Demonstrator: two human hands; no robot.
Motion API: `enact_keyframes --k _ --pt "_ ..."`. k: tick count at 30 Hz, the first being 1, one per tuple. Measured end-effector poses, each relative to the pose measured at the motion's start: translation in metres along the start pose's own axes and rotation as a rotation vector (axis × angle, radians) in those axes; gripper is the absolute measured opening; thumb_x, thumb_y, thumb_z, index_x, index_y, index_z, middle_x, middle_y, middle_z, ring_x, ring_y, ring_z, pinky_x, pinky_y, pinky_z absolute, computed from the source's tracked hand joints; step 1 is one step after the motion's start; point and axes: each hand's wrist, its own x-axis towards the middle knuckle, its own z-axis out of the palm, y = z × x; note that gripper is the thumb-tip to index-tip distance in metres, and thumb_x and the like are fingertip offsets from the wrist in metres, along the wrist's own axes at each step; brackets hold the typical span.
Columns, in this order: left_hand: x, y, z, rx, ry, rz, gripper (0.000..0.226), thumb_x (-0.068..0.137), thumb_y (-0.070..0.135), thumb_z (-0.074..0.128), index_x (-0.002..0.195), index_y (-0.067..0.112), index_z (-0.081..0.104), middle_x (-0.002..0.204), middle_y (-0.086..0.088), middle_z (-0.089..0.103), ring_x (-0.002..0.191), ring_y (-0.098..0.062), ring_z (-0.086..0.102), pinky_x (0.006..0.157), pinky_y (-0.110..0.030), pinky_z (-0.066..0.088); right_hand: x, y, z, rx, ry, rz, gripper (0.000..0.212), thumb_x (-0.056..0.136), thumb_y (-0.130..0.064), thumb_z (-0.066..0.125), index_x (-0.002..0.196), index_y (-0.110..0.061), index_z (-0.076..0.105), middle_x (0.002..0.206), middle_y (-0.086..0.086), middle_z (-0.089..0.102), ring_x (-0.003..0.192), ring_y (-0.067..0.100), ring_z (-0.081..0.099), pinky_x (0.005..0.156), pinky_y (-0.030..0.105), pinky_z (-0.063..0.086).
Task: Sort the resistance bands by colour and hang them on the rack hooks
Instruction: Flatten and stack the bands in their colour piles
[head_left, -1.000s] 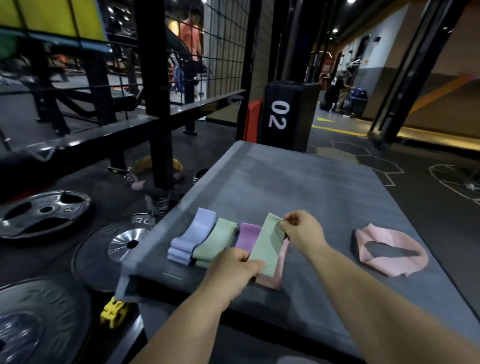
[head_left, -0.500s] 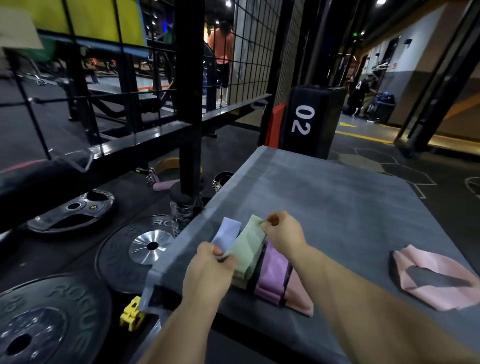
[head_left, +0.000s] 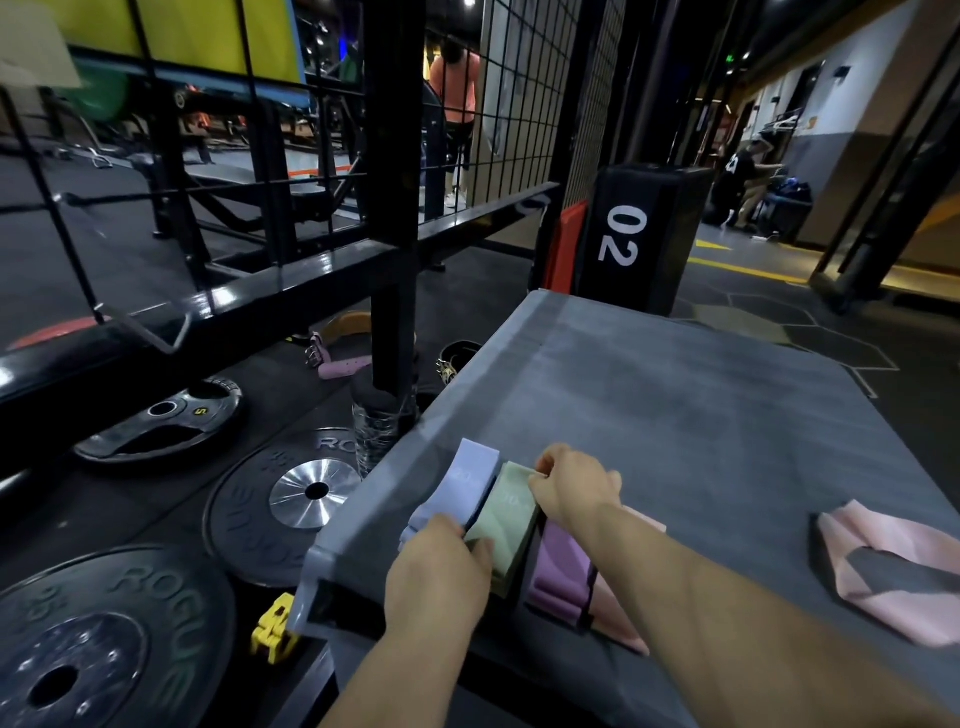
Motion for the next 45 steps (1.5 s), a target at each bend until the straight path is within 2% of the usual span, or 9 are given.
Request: enact_keyframes --k 5,9,13,19,23,29,32,37,45 --pt "-0.004 0.001 -0.001 0.100 -0.002 0.021 0.036 0.095 0.046 0.045 0.118 0.019 0.053 0.112 -0.002 0.059 0.106 -0.022 0.058 0.082 -0.029 0.045 0.002 0.001 0.002 0.012 0.026 -0.035 0.025 0.085 -0.022 0.049 0.106 -0.028 0.061 0.102 -0.003 0.068 0.106 0.022 0.056 0.086 0.036 0.032" --pt "-0.007 0.004 -0.002 0.096 -0.005 0.035 0.033 0.096 0.044 0.045 0.114 0.016 0.050 0.110 -0.002 0.056 0.105 -0.023 0.058 0.082 -0.030 0.045 0.001 0.001 0.000 0.009 0.009 -0.093 0.042 0.086 -0.022 0.047 0.126 -0.032 0.056 0.115 -0.004 0.067 0.117 0.022 0.051 0.095 0.037 0.035" --pt "-0.007 0.006 -0.002 0.080 -0.006 0.038 0.033 0.095 0.044 0.046 0.114 0.017 0.052 0.109 -0.002 0.061 0.106 -0.023 0.058 0.079 -0.027 0.044 0.000 0.003 -0.003 -0.057 0.038 -0.156 0.030 0.089 -0.027 0.046 0.108 -0.032 0.070 0.115 -0.004 0.066 0.116 0.024 0.051 0.096 0.037 0.037" --pt "-0.007 0.005 -0.001 0.038 -0.023 0.036 0.033 0.095 0.041 0.047 0.116 0.018 0.055 0.107 -0.002 0.065 0.103 -0.022 0.060 0.073 -0.024 0.040 -0.001 0.011 -0.009 -0.072 0.029 -0.135 0.025 0.089 -0.031 0.049 0.099 -0.028 0.071 0.110 -0.001 0.063 0.111 0.024 0.052 0.092 0.037 0.036" --pt "-0.007 0.005 -0.001 0.024 -0.036 0.025 0.030 0.094 0.037 0.046 0.114 0.017 0.055 0.105 -0.003 0.065 0.101 -0.023 0.060 0.078 -0.026 0.046 -0.001 0.010 -0.006 -0.124 0.008 -0.135 0.027 0.091 -0.036 0.046 0.102 -0.028 0.068 0.114 -0.001 0.062 0.113 0.024 0.051 0.093 0.039 0.034" --pt "-0.008 0.002 0.003 0.025 0.004 0.064 0.018 0.093 0.031 0.047 0.103 0.019 0.037 0.101 -0.002 0.062 0.096 -0.024 0.062 0.071 -0.028 0.044 -0.004 0.009 0.001 -0.154 0.014 -0.163 0.032 0.095 -0.036 0.040 0.120 -0.031 0.059 0.122 -0.004 0.062 0.119 0.021 0.048 0.095 0.040 0.031" --pt "-0.008 0.000 0.007 0.017 0.002 0.077 0.023 0.092 0.029 0.048 0.109 0.019 0.036 0.098 -0.002 0.063 0.091 -0.026 0.062 0.068 -0.029 0.045 -0.005 0.009 0.002 -0.177 0.018 -0.210 0.031 0.097 -0.036 0.041 0.125 -0.034 0.056 0.125 -0.005 0.062 0.122 0.021 0.049 0.096 0.038 0.029" --pt "-0.007 -0.003 0.008 0.036 -0.022 0.083 0.015 0.093 0.028 0.046 0.096 0.020 0.034 0.095 -0.003 0.063 0.091 -0.025 0.061 0.068 -0.028 0.042 -0.006 0.010 0.005 -0.251 -0.014 -0.233 0.033 0.102 -0.036 0.035 0.128 -0.035 0.055 0.129 -0.006 0.060 0.125 0.021 0.046 0.097 0.038 0.028" --pt "-0.005 -0.009 0.011 -0.015 -0.044 0.070 0.016 0.095 0.032 0.049 0.090 0.022 0.038 0.071 0.009 0.042 0.077 -0.017 0.045 0.065 -0.025 0.034 -0.005 0.011 0.007 -0.314 -0.030 -0.230 0.037 0.103 -0.041 0.027 0.129 -0.038 0.053 0.128 -0.005 0.056 0.125 0.020 0.041 0.098 0.042 0.028"
